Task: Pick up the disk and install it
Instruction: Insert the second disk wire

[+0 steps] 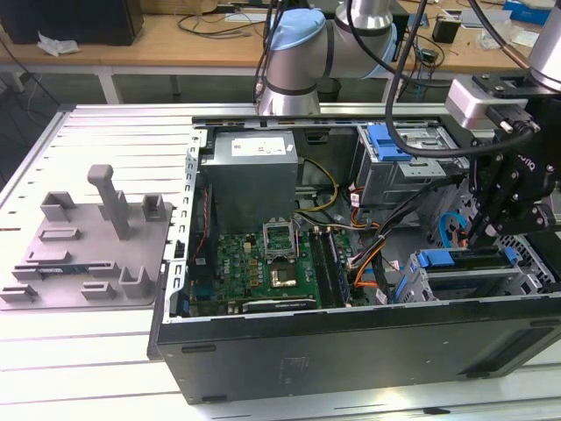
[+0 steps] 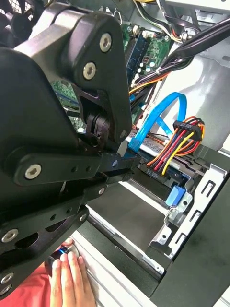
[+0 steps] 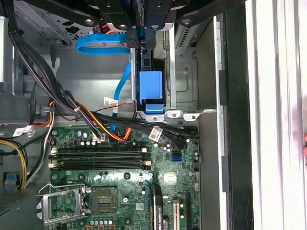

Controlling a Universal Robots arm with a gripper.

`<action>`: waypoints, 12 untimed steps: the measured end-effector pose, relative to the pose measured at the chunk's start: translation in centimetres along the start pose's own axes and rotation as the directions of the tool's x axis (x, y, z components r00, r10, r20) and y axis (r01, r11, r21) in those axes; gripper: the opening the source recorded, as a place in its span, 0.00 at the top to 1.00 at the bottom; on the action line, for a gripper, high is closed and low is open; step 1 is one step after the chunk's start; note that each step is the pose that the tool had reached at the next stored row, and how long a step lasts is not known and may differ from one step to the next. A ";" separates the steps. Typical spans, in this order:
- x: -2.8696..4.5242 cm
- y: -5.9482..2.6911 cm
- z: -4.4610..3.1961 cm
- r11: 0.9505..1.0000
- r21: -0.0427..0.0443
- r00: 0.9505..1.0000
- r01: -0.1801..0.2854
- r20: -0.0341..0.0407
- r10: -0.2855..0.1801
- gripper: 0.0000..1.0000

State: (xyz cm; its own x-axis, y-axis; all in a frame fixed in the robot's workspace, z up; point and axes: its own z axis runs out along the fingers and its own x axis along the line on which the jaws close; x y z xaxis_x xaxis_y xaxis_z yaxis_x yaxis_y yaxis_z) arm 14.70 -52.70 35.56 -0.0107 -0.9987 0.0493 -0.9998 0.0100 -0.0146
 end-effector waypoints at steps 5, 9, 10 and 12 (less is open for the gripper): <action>0.00 0.00 0.14 1.000 0.000 1.000 0.000 0.000 0.000 0.84; 0.00 0.00 0.15 1.000 0.000 1.000 0.000 0.000 0.000 0.84; 0.00 -0.01 0.15 1.000 0.000 1.000 0.000 0.000 0.000 0.84; -0.02 -0.10 0.18 1.000 0.000 1.000 0.001 0.000 -0.001 0.84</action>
State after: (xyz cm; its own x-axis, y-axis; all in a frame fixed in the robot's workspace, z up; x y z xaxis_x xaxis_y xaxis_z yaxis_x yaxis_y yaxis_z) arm 14.80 -52.69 35.38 -0.0102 -0.9987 0.0492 -0.9998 0.0095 -0.0146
